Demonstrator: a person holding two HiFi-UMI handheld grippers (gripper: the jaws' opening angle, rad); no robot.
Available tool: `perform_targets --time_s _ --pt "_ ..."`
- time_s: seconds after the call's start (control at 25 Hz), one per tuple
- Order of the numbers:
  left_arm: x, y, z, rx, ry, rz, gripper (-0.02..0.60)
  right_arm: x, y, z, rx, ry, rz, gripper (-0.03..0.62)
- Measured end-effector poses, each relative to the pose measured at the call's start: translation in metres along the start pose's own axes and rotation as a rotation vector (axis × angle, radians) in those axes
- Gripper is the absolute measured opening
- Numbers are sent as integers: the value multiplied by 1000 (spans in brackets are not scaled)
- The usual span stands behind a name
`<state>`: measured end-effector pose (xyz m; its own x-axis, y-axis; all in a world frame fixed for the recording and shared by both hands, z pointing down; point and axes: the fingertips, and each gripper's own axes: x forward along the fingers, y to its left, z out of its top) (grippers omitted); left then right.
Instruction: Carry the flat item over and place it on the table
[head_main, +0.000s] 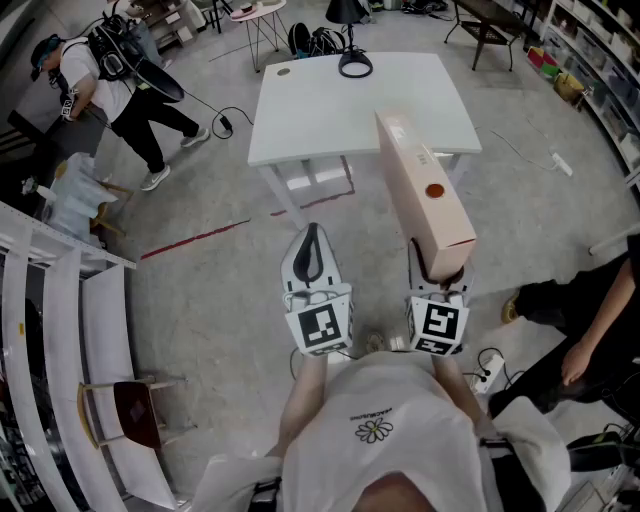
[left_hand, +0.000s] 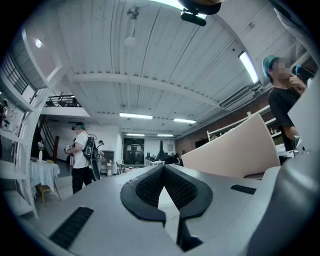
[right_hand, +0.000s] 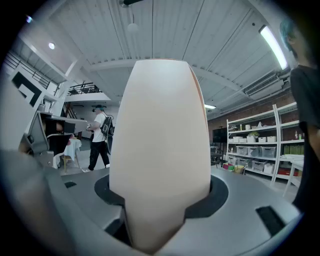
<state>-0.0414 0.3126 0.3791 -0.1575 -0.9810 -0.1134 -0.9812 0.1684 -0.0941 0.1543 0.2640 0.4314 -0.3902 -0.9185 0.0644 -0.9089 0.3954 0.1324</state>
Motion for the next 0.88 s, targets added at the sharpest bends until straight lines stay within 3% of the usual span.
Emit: perform_targets --time_s 0.88 --pt "31 -11 -19 -15 40 -2 15 18 -39 -20 109 12 -46 293"
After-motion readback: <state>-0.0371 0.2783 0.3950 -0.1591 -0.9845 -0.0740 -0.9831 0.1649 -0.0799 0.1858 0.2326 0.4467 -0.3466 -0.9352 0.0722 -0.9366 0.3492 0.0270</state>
